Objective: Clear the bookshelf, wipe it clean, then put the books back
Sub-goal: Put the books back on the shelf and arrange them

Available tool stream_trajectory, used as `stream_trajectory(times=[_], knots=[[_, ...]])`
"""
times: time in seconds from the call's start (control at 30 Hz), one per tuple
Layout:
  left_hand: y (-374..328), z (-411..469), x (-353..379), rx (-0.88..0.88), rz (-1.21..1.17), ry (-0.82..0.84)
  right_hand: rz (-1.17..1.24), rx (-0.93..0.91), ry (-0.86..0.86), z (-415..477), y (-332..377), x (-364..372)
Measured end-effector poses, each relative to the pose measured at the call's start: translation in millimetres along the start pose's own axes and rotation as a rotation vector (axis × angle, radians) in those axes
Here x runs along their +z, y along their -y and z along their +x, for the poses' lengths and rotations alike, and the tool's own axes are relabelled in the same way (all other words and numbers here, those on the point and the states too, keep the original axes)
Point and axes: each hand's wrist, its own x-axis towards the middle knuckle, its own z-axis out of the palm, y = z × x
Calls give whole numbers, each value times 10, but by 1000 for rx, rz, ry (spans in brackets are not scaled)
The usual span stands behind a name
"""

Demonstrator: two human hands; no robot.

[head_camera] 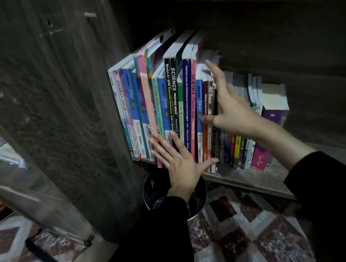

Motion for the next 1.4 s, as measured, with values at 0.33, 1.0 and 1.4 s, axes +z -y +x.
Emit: stream_trajectory(times=[0.33,1.0,1.4], knots=[[-29,-60,-151,-30,-23,141,63,2,-98,-14,4,68],[-295,775,-1707,268,133,113,-177,-180,-258,80,513,85],[-286,507,-1777,264,9,1,-197,-190,-210,79,482,36]])
